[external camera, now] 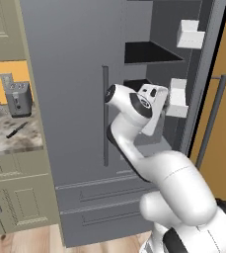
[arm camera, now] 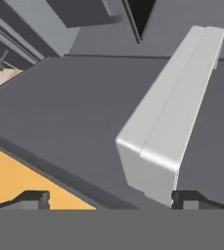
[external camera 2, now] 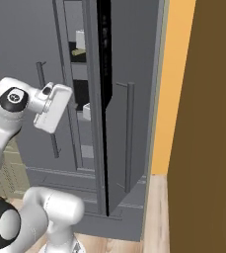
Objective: Retrieve the butter from the fridge and place it on a plate on the dining table. Then retrieve the butter knife by the fridge and place it near the plate.
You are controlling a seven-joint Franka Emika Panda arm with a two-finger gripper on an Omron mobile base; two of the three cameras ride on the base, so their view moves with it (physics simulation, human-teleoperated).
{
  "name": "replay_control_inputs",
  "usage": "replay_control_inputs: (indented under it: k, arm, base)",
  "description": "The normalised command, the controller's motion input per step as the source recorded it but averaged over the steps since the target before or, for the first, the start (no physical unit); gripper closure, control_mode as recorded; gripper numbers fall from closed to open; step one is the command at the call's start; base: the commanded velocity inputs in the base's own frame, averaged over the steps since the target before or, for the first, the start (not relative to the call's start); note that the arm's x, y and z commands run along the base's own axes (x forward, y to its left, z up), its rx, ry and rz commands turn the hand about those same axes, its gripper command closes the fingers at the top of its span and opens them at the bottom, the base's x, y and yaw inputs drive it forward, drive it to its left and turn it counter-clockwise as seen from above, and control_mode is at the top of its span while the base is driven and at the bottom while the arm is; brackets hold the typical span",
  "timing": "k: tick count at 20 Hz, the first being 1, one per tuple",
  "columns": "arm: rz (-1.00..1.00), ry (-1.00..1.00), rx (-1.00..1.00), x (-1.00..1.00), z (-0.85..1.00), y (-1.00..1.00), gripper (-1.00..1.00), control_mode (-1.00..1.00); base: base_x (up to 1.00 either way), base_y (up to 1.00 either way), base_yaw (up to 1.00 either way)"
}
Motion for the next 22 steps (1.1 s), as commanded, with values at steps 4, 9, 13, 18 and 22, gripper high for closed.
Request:
replay_control_inputs:
  k: [4,9,13,18,22]
  arm:
    - [0.00,0.00,-0.01,0.57,0.00,-0.07,-1.00,-1.00]
    - [0.00,0.00,0.00,0.43,-0.01,-0.20,-1.00,-1.00]
    - [0.00,0.00,0.00,0.25,-0.08,-0.33,-1.00,-1.00]
    - [-0.06,0.00,-0.01,0.01,-0.05,-0.51,-1.00,-1.00]
    - [-0.13,0.00,-0.05,-0.02,0.00,-0.64,-1.00,-1.00]
  base:
    - [0.00,0.00,0.00]
    - [0.00,0.00,0.00]
    - [0.00,0.00,0.00]
    - [0.00,0.00,0.00]
    - [0.00,0.00,0.00]
